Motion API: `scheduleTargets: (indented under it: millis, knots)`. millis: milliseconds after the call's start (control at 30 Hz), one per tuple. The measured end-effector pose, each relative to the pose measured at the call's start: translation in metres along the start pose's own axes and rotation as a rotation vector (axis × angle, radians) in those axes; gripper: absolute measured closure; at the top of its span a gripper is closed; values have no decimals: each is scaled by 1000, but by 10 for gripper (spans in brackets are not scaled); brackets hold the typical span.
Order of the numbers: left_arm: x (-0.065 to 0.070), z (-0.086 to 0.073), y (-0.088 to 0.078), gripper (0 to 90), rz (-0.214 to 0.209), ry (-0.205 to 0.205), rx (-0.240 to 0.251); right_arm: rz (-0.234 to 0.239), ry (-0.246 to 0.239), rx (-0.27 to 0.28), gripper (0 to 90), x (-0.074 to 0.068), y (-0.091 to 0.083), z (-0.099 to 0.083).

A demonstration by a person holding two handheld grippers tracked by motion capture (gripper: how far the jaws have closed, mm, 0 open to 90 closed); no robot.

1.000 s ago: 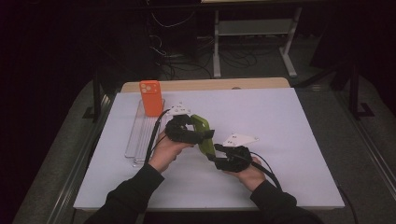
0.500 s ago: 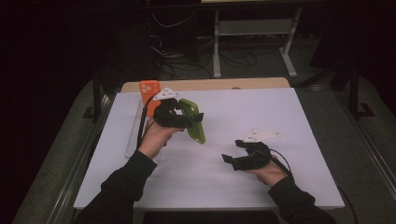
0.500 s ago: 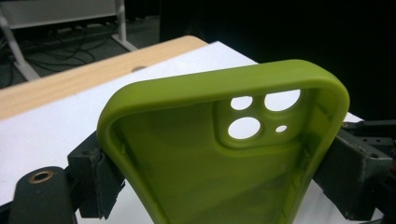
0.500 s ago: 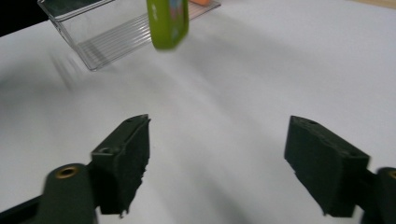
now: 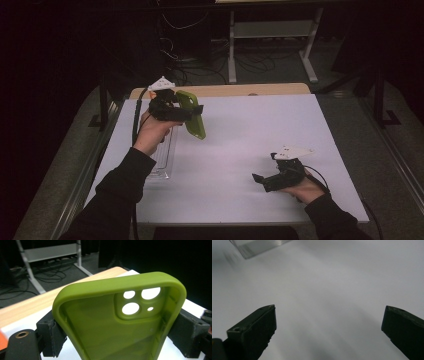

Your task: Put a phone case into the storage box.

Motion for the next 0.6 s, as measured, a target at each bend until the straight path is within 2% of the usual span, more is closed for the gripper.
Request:
scheduleTargets:
  millis: [200, 433, 600]
  knots:
    - [-20, 12, -9, 132, 56, 3, 19, -19, -5, -46, 0, 4, -3, -13]
    - [-51, 24, -18, 133, 147, -2, 32, -25, 25, -44, 0, 9, -11, -21]
    - [-73, 30, -20, 133, 232, -18, 40, -34, 14, -41, 0, 10, -11, -21]
Point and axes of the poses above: each handheld gripper's, and its own axes: y roughly forward along the jaws, z roughly out of its top, x roughly to its right, the point moved 10 cm from there along y, roughly forward along the jaws, and after that the axes turned 10 degrees about z, right-handed, at the moved point
